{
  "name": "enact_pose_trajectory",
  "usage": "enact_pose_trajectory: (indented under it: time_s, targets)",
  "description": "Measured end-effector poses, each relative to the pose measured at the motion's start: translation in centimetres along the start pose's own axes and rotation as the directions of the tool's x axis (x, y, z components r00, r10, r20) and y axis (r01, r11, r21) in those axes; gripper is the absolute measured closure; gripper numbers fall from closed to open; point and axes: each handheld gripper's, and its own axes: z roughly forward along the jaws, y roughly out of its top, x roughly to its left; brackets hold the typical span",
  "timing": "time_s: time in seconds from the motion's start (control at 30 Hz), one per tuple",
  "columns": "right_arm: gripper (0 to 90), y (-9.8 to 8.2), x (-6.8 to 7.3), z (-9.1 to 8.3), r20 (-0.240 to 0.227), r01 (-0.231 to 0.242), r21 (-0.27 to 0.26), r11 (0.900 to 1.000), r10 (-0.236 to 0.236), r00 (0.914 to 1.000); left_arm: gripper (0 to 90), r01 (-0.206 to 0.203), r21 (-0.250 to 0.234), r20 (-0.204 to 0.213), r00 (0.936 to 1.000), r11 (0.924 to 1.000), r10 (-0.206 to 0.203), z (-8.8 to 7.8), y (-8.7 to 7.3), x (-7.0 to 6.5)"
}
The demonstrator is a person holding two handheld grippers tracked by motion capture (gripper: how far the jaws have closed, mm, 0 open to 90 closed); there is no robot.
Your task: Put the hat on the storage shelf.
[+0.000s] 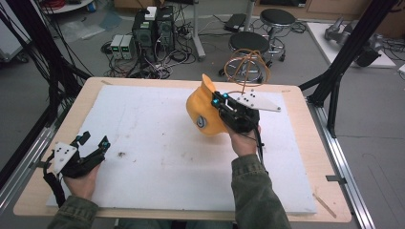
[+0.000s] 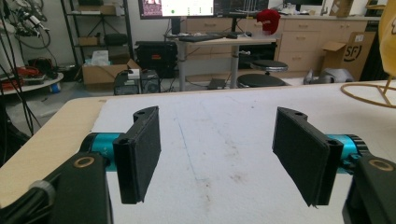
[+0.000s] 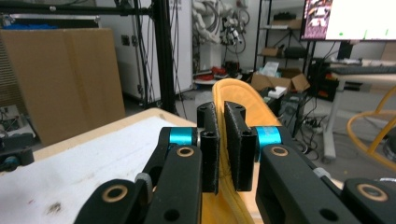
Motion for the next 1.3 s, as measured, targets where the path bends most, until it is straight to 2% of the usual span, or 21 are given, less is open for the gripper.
enact_pose_trajectory:
  time_s: [0.23,0.4,0.5,0.7,0.8,0.9,1.03,1.3]
  targets:
    - [84.5,1.1,-0.4,-0.1,0.008,0.014,-0.082,0.997,-0.013,0.9999,32.6,0.0,-0.005,0.001,1.0,1.0,0.0,0.6,0.3,-0.2]
    - [84.6,1.7,-0.6,0.0,-0.023,0.029,-0.121,0.992,-0.032,0.9992,32.6,0.0,-0.016,-0.009,1.0,0.9999,0.0,0.6,0.5,-0.1]
    - [84.6,2.1,-1.2,0.3,-0.058,-0.013,-0.16,0.987,0.004,0.9983,32.5,0.002,-0.021,-0.015,0.9999,0.9998,-0.003,0.5,0.6,-0.1]
    - [84.6,2.8,-2.0,0.6,-0.083,-0.025,-0.176,0.984,0.01,0.9965,32.5,0.015,-0.034,-0.028,0.9995,0.9993,-0.016,0.8,0.8,0.2]
    - [84.6,3.3,-2.4,0.7,-0.093,-0.043,-0.212,0.976,0.024,0.9954,32.4,0.02,-0.038,-0.031,0.9993,0.9991,-0.021,0.8,0.9,0.3]
    - [84.6,3.9,-2.8,0.9,-0.102,-0.044,-0.218,0.975,0.022,0.9945,32.3,0.021,-0.034,-0.023,0.9995,0.9992,-0.022,0.7,0.8,0.2]
    - [84.6,4.9,-3.1,0.8,-0.094,-0.028,-0.226,0.974,0.007,0.9956,32.4,0.012,-0.032,-0.014,0.9998,0.9994,-0.013,0.7,0.8,-0.1]
    - [84.6,6.7,-4.0,1.1,-0.079,-0.027,-0.23,0.973,0.009,0.9969,32.4,0.013,-0.03,-0.016,0.9998,0.9995,-0.013,0.5,0.7,-0.1]
